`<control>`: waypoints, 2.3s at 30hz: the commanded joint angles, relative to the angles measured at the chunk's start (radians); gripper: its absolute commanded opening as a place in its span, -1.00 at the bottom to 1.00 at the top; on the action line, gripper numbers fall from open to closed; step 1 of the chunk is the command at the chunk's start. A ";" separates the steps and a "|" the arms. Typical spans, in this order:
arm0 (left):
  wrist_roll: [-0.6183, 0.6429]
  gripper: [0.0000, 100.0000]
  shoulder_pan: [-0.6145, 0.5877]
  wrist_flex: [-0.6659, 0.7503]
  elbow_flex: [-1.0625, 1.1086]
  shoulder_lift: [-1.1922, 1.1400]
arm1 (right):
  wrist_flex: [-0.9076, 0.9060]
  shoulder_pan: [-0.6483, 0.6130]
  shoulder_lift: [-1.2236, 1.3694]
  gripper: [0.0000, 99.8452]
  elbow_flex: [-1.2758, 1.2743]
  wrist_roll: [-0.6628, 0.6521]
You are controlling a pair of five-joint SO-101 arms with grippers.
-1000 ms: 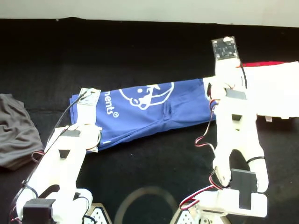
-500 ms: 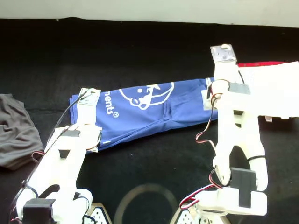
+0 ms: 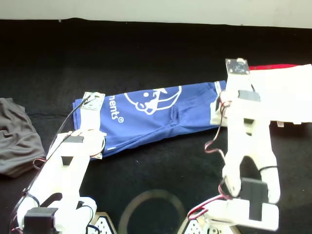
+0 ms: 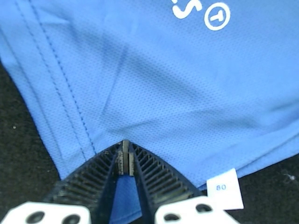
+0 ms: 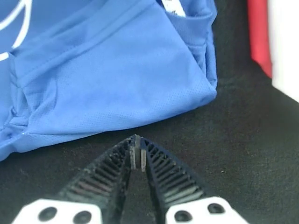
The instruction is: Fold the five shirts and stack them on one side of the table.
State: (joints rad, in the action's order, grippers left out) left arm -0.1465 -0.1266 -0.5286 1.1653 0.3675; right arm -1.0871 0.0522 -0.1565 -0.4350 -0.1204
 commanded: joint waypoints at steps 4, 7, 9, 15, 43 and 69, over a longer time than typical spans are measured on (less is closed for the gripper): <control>-0.002 -0.98 -0.008 0.021 0.001 0.002 | 0.263 -0.058 -0.305 -0.99 -0.318 -0.028; -0.002 -0.98 -0.008 0.021 0.001 0.002 | 0.294 -0.077 -0.315 -0.99 -0.348 -0.028; -0.002 -0.98 -0.008 0.021 0.001 0.002 | 0.295 -0.077 -0.302 -0.99 -0.326 -0.028; -0.002 -0.98 -0.008 0.021 0.001 0.002 | 0.298 -0.074 -0.162 -0.99 -0.185 -0.028; 0.002 -0.98 -0.010 -0.219 -0.183 0.033 | 0.016 -0.045 0.156 -0.99 0.321 -0.021; -0.054 -0.57 -0.285 -0.720 -1.081 -0.615 | -0.114 0.091 -0.576 -0.99 -0.384 -0.069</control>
State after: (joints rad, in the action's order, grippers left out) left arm -0.1619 -0.3874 -1.2405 0.1435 -0.2279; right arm -1.2221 0.1028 -0.6429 -0.7695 -0.1450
